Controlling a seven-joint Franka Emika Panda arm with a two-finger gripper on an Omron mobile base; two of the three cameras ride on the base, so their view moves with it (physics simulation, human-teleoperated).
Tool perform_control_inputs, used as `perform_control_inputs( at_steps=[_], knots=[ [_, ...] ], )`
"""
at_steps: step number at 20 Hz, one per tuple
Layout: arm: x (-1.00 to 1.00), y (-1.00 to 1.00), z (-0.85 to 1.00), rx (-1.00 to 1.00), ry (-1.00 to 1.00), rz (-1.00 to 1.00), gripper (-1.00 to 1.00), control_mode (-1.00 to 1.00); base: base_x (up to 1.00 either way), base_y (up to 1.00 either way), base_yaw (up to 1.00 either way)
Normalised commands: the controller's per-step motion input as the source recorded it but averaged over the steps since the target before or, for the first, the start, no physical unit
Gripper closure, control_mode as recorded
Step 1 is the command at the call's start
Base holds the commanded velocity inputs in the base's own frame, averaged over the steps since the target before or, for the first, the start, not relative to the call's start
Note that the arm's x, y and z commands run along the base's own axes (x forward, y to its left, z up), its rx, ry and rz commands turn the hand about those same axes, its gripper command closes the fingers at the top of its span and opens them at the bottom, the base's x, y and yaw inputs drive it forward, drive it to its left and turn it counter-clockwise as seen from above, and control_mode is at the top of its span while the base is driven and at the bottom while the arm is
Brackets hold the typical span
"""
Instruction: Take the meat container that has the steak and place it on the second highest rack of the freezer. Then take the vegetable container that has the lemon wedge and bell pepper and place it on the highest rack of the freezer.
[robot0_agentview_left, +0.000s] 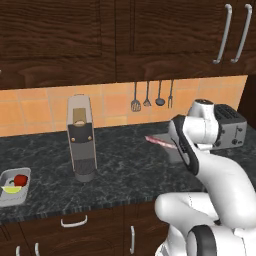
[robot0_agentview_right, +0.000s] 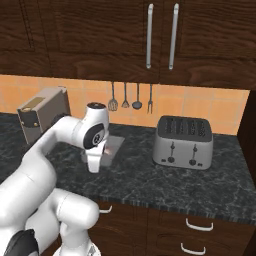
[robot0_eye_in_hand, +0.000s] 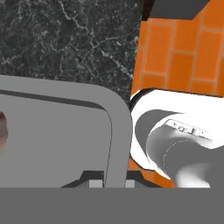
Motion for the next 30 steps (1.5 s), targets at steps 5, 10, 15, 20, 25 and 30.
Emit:
perform_control_inputs(
  at_steps=[5,10,15,20,25,30],
  knots=[
    [-0.54,-0.01,0.58,0.01,-0.05,-0.25,1.0,-1.0,0.0,0.0,0.0],
    [-0.52,0.3,0.49,0.0,-0.01,-0.05,1.0,-1.0,0.0,0.0,0.0],
    [-0.38,0.38,0.55,0.0,0.02,0.04,1.0,-1.0,0.0,0.0,0.0],
    [-0.45,0.05,0.29,0.0,0.06,0.14,1.0,-1.0,0.0,0.0,0.0],
    [-0.36,0.1,0.17,0.0,0.05,0.15,1.0,-1.0,0.0,0.0,0.0],
    [-0.21,0.08,0.01,0.0,-0.02,0.03,1.0,-1.0,0.0,0.0,0.0]
  ],
)
